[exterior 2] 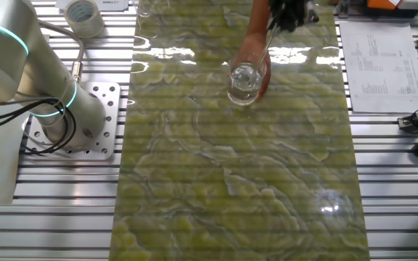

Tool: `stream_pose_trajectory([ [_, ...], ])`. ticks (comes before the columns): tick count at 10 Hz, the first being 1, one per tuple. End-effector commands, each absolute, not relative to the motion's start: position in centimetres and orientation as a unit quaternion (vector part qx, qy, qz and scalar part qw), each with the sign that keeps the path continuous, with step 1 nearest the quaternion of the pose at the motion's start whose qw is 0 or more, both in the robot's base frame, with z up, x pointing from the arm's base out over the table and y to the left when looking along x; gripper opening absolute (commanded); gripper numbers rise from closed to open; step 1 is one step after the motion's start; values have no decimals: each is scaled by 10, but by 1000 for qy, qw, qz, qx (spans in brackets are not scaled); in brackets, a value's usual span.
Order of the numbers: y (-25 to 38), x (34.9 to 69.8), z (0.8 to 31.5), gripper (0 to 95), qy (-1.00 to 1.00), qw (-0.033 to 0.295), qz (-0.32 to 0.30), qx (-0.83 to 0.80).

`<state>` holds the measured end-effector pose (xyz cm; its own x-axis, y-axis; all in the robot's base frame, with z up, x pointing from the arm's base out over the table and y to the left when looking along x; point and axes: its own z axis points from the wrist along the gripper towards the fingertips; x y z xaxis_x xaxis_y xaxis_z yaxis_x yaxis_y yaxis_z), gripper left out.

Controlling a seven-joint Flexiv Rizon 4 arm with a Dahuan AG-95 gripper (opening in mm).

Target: Stir the beaker with a glass rod

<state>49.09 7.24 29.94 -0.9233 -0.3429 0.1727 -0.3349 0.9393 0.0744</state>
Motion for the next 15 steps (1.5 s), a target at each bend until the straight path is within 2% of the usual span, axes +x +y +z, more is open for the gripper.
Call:
stream_pose_trajectory([
  [1, 77, 494, 301, 0, -979, 94, -27, 177],
  [9, 96, 504, 303, 0, -977, 116, -42, 174],
  [15, 110, 511, 303, 0, -980, 104, -32, 165],
])
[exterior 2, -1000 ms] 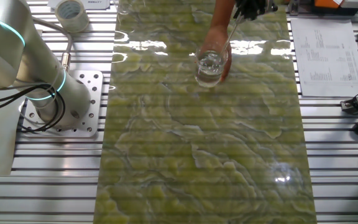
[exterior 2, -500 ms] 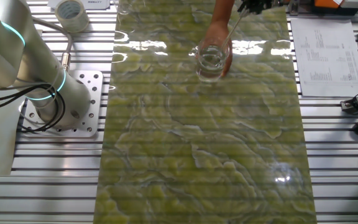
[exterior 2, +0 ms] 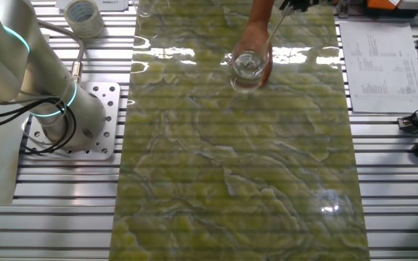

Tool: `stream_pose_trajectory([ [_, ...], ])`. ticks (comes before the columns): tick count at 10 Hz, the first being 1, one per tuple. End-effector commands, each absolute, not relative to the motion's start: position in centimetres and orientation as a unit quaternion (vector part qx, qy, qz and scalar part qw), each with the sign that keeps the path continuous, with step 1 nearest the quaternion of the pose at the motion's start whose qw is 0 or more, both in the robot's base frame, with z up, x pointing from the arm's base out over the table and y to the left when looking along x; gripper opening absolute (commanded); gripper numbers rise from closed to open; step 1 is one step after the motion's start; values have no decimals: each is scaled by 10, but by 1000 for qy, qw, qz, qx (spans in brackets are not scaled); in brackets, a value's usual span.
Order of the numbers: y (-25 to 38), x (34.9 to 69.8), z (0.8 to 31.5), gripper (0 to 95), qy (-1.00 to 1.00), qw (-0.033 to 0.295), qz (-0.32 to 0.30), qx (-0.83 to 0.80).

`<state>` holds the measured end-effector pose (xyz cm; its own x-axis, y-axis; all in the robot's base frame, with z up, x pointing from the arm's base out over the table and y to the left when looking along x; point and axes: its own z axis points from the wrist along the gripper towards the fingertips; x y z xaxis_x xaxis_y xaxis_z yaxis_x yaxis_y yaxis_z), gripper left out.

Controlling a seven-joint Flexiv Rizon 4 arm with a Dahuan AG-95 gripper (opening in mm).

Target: Stir the beaker with a glass rod

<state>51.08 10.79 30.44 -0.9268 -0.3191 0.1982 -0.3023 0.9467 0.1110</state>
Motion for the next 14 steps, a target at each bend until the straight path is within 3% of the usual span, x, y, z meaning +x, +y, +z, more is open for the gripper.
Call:
stream_pose_trajectory([
  [1, 112, 512, 301, 0, -980, 105, -21, 169],
  [5, 119, 515, 300, 0, -983, 100, -46, 149],
  [10, 125, 517, 300, 0, -979, 123, -66, 150],
  [14, 127, 518, 300, 0, -975, 132, -33, 177],
])
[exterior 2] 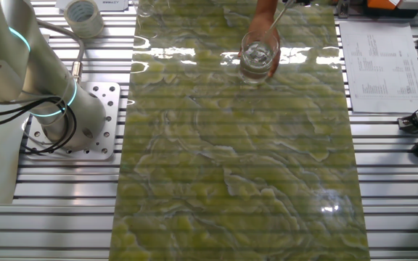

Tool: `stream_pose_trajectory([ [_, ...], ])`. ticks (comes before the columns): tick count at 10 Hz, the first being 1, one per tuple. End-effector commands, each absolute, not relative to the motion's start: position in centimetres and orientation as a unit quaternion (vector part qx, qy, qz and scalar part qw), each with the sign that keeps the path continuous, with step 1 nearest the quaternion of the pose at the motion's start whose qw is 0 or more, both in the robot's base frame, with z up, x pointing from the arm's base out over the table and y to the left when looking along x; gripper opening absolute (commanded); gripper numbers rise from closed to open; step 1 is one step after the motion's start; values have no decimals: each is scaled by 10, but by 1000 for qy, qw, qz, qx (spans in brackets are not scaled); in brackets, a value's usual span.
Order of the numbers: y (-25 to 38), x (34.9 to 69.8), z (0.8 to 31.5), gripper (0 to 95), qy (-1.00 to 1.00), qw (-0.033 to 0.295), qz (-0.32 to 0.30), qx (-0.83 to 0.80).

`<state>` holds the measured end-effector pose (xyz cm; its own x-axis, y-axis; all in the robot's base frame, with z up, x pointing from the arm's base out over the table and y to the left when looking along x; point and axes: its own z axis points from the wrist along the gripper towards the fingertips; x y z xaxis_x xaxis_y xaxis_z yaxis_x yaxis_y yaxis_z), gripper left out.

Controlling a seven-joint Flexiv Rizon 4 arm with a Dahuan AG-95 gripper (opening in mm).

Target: Stir the beaker with a glass rod

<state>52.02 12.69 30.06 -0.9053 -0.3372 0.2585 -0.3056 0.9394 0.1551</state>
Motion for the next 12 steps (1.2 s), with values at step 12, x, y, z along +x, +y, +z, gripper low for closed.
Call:
stream_pose_trajectory([
  [12, 135, 522, 302, 0, -976, 127, -30, 177],
])
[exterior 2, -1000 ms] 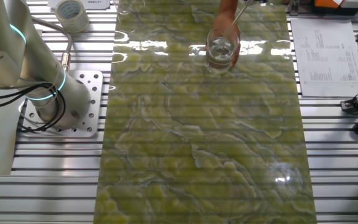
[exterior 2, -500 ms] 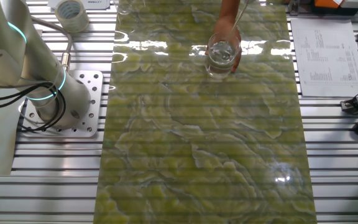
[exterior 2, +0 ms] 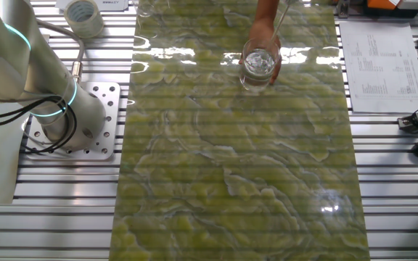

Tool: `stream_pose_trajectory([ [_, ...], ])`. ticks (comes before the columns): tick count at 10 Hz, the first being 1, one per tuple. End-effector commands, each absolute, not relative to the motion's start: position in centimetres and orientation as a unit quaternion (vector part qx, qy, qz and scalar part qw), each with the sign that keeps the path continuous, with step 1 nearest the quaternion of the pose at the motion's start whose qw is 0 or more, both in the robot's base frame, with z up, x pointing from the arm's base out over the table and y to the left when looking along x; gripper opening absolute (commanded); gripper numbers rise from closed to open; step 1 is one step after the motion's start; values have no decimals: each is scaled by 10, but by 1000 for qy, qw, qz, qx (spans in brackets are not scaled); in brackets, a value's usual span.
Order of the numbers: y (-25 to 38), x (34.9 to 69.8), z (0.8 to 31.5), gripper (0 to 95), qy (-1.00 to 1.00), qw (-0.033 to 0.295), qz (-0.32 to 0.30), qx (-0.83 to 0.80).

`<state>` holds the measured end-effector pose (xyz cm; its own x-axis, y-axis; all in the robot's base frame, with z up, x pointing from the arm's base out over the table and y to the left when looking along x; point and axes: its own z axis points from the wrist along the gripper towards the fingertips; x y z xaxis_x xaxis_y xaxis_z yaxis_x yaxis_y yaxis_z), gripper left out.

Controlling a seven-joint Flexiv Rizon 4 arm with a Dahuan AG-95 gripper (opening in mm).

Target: Stir the beaker with a glass rod

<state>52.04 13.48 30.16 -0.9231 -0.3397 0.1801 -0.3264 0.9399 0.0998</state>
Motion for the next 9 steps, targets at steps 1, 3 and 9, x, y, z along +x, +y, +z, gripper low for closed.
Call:
stream_pose_trajectory([
  [1, 135, 522, 302, 0, -974, 133, -29, 178],
  [3, 135, 522, 302, 0, -973, 135, -19, 185],
  [9, 136, 522, 302, 0, -977, 97, -1, 189],
])
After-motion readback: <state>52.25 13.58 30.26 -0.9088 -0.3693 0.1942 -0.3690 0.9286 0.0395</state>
